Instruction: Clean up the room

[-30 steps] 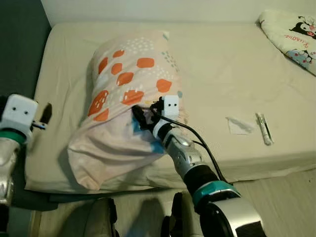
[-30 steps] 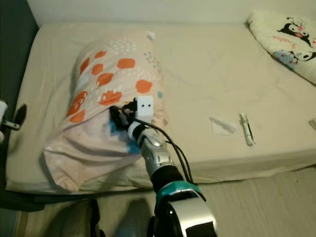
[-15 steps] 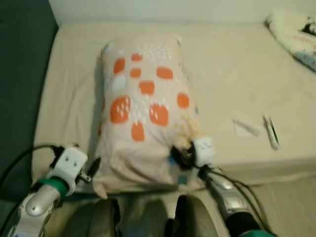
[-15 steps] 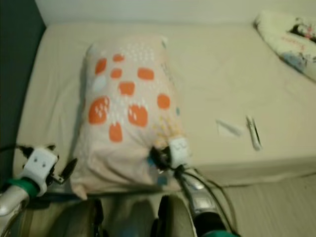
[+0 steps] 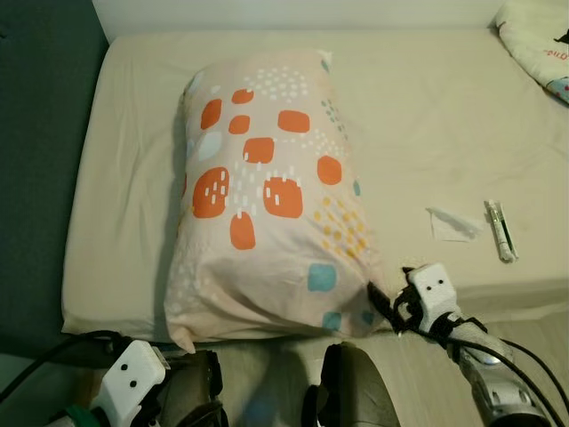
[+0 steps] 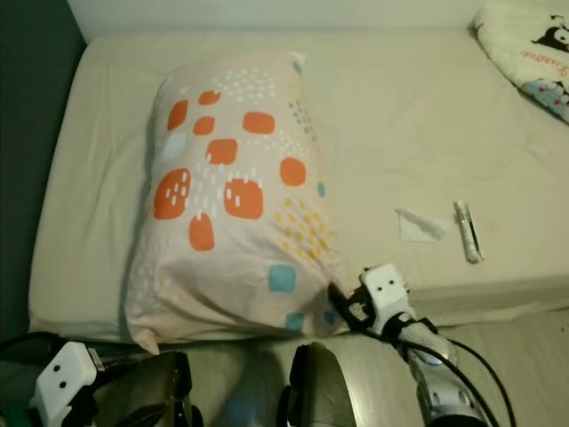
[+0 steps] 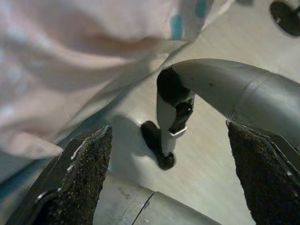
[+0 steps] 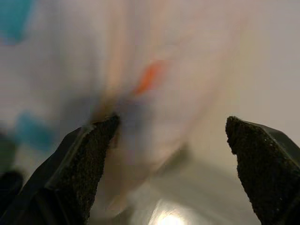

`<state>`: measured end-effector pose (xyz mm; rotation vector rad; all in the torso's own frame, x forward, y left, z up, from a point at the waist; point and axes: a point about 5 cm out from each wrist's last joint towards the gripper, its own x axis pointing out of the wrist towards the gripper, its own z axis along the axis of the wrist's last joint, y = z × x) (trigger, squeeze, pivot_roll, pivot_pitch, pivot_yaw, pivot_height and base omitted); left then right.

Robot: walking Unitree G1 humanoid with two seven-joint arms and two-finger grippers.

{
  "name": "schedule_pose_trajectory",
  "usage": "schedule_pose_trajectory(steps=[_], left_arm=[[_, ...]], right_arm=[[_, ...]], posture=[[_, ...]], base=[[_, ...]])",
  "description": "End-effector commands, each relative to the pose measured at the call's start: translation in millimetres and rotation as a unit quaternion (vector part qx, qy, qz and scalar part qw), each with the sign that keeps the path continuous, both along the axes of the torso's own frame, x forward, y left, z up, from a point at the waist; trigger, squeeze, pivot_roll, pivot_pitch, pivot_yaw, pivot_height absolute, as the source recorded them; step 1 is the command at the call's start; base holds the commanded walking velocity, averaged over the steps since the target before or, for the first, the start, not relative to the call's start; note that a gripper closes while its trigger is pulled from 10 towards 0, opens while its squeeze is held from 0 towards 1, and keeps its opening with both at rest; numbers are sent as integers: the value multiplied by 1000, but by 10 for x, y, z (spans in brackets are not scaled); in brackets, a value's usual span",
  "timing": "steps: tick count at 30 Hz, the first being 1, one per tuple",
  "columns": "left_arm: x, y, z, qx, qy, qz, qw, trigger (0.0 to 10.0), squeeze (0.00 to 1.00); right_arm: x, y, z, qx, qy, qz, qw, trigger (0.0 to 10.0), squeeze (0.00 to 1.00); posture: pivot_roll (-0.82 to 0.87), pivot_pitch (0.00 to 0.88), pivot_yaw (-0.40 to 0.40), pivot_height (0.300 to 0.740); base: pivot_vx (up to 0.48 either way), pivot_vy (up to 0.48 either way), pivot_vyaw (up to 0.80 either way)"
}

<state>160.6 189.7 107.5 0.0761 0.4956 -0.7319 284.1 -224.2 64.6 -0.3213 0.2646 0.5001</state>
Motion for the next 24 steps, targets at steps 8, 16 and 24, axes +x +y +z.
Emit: schedule_pose_trajectory(steps=[8, 16, 24], left_arm=[[564, -125, -573, -57, 104, 49, 992, 10000, 0], [985, -17, -741, 20, 84, 84, 993, 10000, 0], [1743, 740, -87, 159, -115, 249, 948, 10000, 0]], right_arm=[[243, 523, -169, -74, 62, 59, 994, 10000, 0], [430, 706, -169, -116, 71, 40, 990, 10000, 0], [740, 1611, 315, -3, -41, 14, 999, 10000, 0]], posture=[[98, 269, -41, 615], [71, 272, -48, 615], [88, 246, -44, 615]], base=[[0, 0, 0], [0, 0, 0], [0, 0, 0]])
